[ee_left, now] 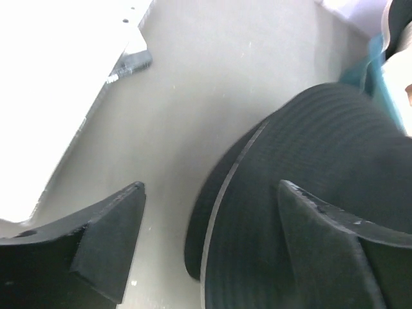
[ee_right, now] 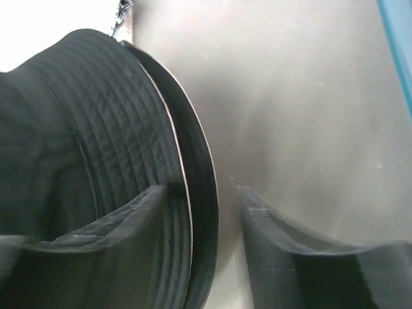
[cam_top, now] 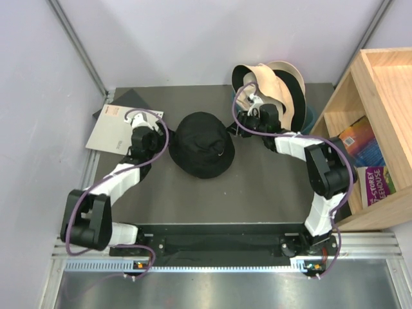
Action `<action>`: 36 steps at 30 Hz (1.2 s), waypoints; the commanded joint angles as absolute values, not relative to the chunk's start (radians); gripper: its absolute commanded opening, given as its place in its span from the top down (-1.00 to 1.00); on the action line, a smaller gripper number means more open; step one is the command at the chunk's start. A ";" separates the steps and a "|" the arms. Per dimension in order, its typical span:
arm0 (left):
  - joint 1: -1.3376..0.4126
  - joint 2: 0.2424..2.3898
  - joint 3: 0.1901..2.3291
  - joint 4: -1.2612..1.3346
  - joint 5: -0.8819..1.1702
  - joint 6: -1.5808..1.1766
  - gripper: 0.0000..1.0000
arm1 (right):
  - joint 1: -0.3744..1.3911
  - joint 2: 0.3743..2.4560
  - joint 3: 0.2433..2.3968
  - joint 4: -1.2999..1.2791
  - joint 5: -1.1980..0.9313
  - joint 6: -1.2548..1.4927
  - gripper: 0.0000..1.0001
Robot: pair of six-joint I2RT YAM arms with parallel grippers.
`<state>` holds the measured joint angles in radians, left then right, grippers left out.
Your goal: Stack the hats
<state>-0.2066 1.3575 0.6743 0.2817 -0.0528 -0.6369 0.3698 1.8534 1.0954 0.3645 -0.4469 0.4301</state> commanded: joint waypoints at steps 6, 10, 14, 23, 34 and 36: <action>-0.201 1.072 0.669 0.071 -0.095 -0.603 -0.93 | 0.331 1.643 1.137 0.244 -0.403 0.397 -0.51; -0.201 1.048 0.600 0.104 -0.055 -0.634 -0.94 | 0.327 1.557 1.117 0.196 -0.353 0.380 -0.57; -0.202 1.086 0.581 0.167 -0.005 -0.675 -0.94 | 0.325 1.500 1.138 0.124 -0.308 0.355 -0.59; -0.204 1.274 0.574 0.279 0.081 -0.707 -0.93 | 0.305 1.437 1.156 0.048 -0.246 0.337 -0.63; -0.201 1.279 0.655 0.148 0.009 -0.634 -0.98 | 0.281 1.505 1.291 0.003 0.104 0.204 -0.65; -0.195 1.255 0.682 0.100 -0.067 -0.612 -0.98 | 0.279 1.570 1.334 -0.011 0.159 0.180 -0.65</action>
<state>-0.2039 1.3193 0.6014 0.1757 0.0380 -0.6731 0.2848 1.4895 1.2201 -0.0170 -0.0036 0.2649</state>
